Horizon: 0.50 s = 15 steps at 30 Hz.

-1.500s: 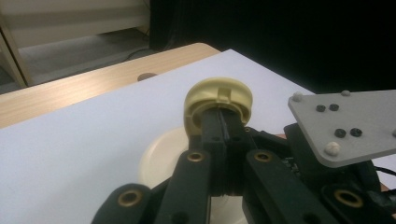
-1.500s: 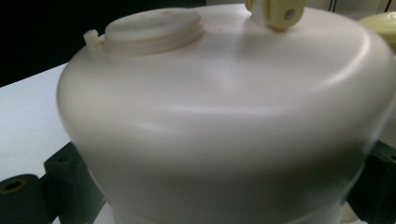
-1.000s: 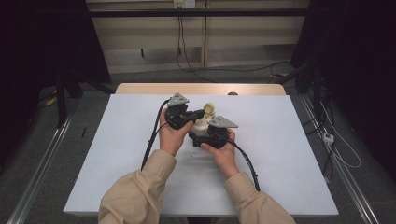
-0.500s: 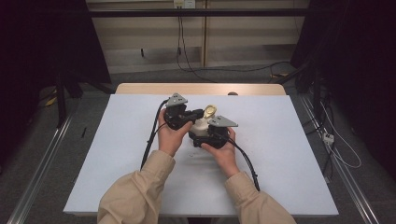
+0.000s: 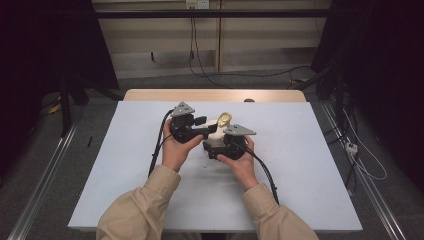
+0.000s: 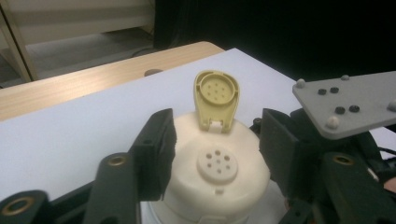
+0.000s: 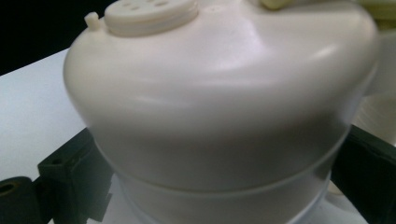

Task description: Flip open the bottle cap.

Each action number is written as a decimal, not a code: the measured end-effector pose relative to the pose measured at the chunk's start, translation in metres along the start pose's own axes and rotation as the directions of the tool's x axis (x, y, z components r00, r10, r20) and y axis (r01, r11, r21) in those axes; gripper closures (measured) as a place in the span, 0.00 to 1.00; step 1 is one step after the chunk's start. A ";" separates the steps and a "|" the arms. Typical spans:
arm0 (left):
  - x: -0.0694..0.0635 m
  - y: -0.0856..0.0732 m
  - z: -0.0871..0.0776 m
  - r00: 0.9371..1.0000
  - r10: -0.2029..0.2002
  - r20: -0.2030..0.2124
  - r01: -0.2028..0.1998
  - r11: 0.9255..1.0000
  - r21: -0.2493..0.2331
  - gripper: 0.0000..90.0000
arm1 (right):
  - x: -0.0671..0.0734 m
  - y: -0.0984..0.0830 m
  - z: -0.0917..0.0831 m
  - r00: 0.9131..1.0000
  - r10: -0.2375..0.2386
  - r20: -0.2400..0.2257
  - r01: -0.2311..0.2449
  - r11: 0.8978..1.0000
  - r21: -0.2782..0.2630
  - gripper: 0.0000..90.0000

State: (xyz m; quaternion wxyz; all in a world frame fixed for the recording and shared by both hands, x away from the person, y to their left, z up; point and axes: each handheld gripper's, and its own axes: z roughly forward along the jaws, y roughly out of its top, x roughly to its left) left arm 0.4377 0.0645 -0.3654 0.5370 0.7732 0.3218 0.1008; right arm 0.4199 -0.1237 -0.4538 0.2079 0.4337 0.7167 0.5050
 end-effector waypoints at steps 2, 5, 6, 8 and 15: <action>0.001 -0.002 -0.004 1.000 0.005 -0.004 -0.005 1.000 0.002 0.43 | 0.000 -0.001 -0.002 1.000 0.001 0.000 -0.001 1.000 0.002 0.03; 0.002 -0.005 -0.010 1.000 -0.001 -0.003 0.001 1.000 -0.003 0.36 | 0.001 -0.003 -0.006 1.000 -0.023 -0.002 0.023 0.999 0.022 0.03; 0.002 -0.006 -0.012 1.000 0.000 -0.003 0.000 1.000 -0.002 0.35 | 0.001 -0.004 -0.008 0.999 -0.040 0.001 0.040 0.999 0.033 0.03; 0.003 -0.009 -0.017 1.000 0.002 -0.006 -0.002 1.000 0.002 0.30 | 0.001 -0.007 -0.011 0.999 -0.042 -0.007 0.043 0.998 0.047 0.03; 0.008 -0.021 -0.035 1.000 -0.003 -0.005 0.003 1.000 -0.007 0.23 | 0.000 -0.010 -0.030 0.999 -0.026 -0.030 0.027 0.999 0.036 0.04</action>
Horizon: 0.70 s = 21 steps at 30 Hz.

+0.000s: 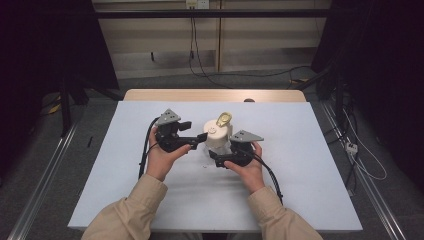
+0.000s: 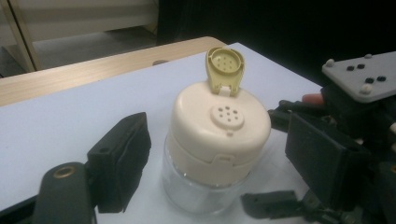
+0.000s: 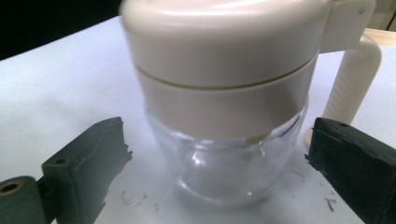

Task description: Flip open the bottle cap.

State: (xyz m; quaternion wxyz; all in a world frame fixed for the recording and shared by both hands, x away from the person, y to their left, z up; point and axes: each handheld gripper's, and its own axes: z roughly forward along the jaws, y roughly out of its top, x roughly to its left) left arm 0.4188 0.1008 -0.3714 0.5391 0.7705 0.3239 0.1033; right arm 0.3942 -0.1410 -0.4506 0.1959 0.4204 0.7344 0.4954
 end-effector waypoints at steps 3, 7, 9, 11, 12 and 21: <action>0.002 -0.007 -0.008 1.000 0.006 0.004 -0.006 1.000 0.004 0.22 | 0.001 -0.001 -0.010 1.000 -0.008 -0.015 0.008 1.000 -0.013 0.05; 0.004 -0.019 -0.016 1.000 0.002 0.002 -0.002 1.000 0.009 0.20 | 0.002 -0.001 -0.025 0.999 -0.022 -0.032 0.021 0.999 -0.035 0.05; 0.005 -0.025 -0.020 1.000 0.010 -0.005 -0.010 1.000 0.024 0.19 | 0.002 -0.001 -0.031 0.999 -0.016 -0.036 0.015 0.999 -0.040 0.06; 0.007 -0.031 -0.024 1.000 0.008 -0.011 -0.008 1.000 0.025 0.18 | 0.001 -0.003 -0.036 0.999 -0.015 -0.038 0.013 0.999 -0.040 0.06; 0.009 -0.034 -0.026 1.000 0.001 -0.011 -0.001 1.000 0.025 0.18 | 0.000 -0.004 -0.038 0.999 -0.015 -0.040 0.013 0.999 -0.040 0.06; 0.021 -0.059 -0.044 0.999 -0.028 -0.039 0.029 0.999 0.028 0.14 | -0.002 -0.012 -0.056 0.999 -0.027 -0.045 0.026 0.999 -0.041 0.06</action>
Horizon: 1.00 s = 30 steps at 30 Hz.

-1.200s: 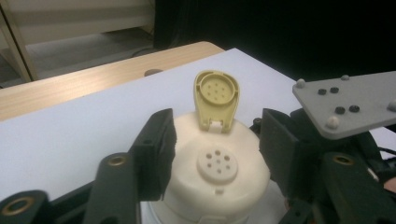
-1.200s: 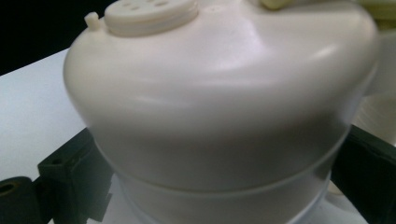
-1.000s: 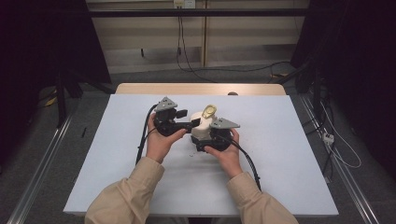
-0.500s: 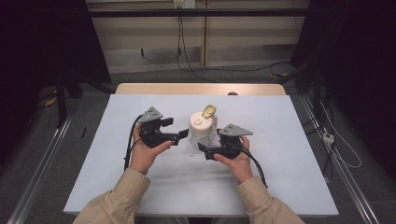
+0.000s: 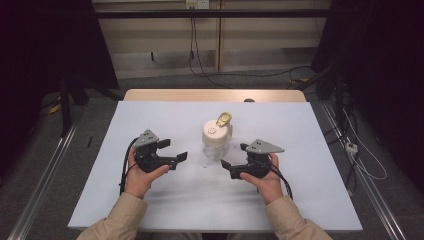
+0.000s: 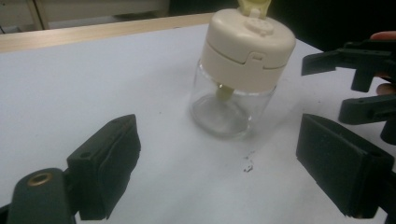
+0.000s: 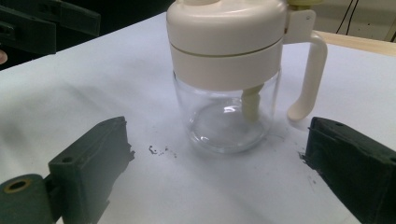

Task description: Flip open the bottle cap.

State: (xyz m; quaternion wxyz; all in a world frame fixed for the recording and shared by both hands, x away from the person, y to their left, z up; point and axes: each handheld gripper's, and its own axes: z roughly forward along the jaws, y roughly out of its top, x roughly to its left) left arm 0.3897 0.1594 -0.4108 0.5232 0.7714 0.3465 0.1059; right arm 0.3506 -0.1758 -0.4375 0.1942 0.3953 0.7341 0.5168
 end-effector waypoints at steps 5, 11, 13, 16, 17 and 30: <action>0.006 -0.010 -0.008 1.000 -0.015 -0.006 0.015 1.000 0.011 0.13 | -0.002 -0.003 -0.009 1.000 -0.003 -0.001 0.003 1.000 -0.006 0.07; 0.011 -0.019 -0.020 1.000 -0.016 -0.020 0.016 1.000 0.004 0.12 | -0.005 -0.007 -0.018 1.000 -0.001 0.007 0.001 1.000 0.000 0.07; 0.013 -0.021 -0.024 0.999 -0.015 -0.028 0.015 1.000 -0.003 0.12 | -0.005 -0.009 -0.022 1.000 -0.004 0.009 0.004 1.000 -0.001 0.07; 0.018 -0.025 -0.030 0.999 -0.016 -0.036 0.016 1.000 -0.002 0.11 | -0.006 -0.011 -0.027 1.000 -0.006 0.008 0.006 1.000 -0.004 0.07; 0.019 -0.027 -0.033 0.999 -0.019 -0.042 0.019 1.000 0.000 0.11 | -0.007 -0.012 -0.029 1.000 -0.008 0.011 0.008 1.000 -0.003 0.07; 0.026 -0.040 -0.049 0.998 -0.034 -0.059 0.034 0.999 0.002 0.10 | -0.014 -0.021 -0.051 1.000 0.000 0.026 0.000 1.000 -0.004 0.07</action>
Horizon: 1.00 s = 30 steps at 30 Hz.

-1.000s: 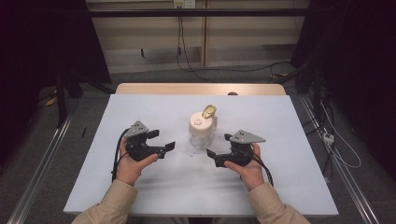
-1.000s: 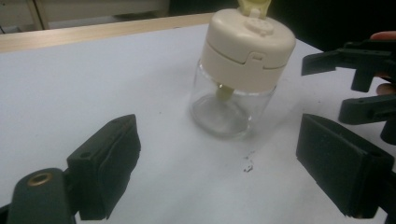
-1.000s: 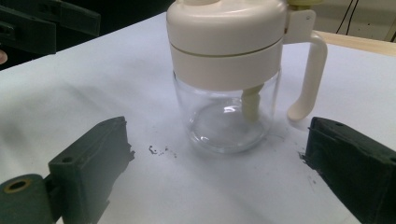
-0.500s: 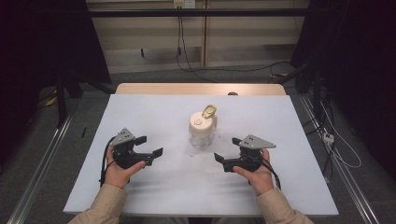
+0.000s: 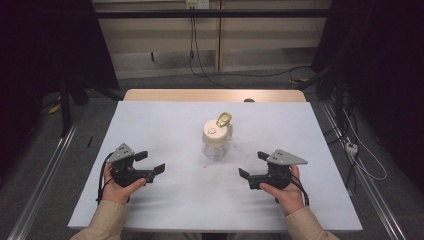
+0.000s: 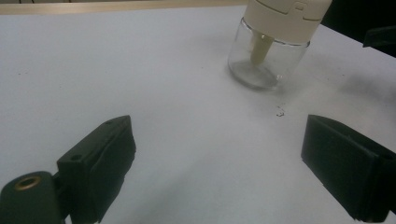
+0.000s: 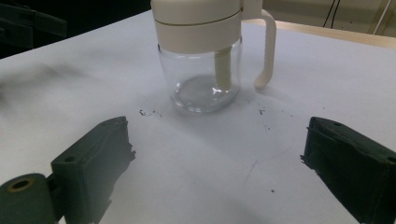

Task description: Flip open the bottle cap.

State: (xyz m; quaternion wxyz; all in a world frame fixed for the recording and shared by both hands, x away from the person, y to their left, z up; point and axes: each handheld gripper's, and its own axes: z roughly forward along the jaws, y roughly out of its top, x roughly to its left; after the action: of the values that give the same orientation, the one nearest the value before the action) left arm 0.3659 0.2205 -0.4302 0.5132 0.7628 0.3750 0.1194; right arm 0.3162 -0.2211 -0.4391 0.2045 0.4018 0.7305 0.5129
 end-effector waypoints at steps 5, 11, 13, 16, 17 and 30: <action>0.003 -0.004 -0.005 1.000 -0.002 -0.010 0.002 1.000 -0.012 0.10 | -0.002 -0.002 -0.006 1.000 0.000 0.008 0.000 1.000 -0.001 0.07; 0.005 -0.007 -0.011 1.000 -0.001 -0.023 0.001 1.000 -0.014 0.10 | -0.005 -0.007 -0.014 1.000 -0.003 0.018 0.003 1.000 0.004 0.07; 0.006 -0.008 -0.012 1.000 0.001 -0.024 -0.002 1.000 -0.010 0.10 | -0.006 -0.009 -0.017 1.000 -0.005 0.019 0.005 1.000 0.005 0.07; 0.006 -0.008 -0.013 1.000 0.005 -0.024 -0.006 1.000 -0.009 0.10 | -0.008 -0.013 -0.021 1.000 -0.001 0.022 0.001 1.000 0.007 0.07; 0.007 -0.007 -0.014 1.000 0.004 -0.024 -0.005 1.000 -0.010 0.10 | -0.009 -0.014 -0.022 1.000 -0.003 0.023 0.003 1.000 0.009 0.08; 0.008 -0.011 -0.019 0.999 0.014 -0.034 -0.014 1.000 -0.011 0.09 | -0.017 -0.019 -0.036 0.998 -0.033 0.051 0.032 0.999 0.015 0.08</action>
State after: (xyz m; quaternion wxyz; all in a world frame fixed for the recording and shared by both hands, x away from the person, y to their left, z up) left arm 0.3562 0.2413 -0.4327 0.5100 0.7605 0.3775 0.1380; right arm 0.2933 -0.2588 -0.4446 0.2287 0.4043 0.7352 0.4937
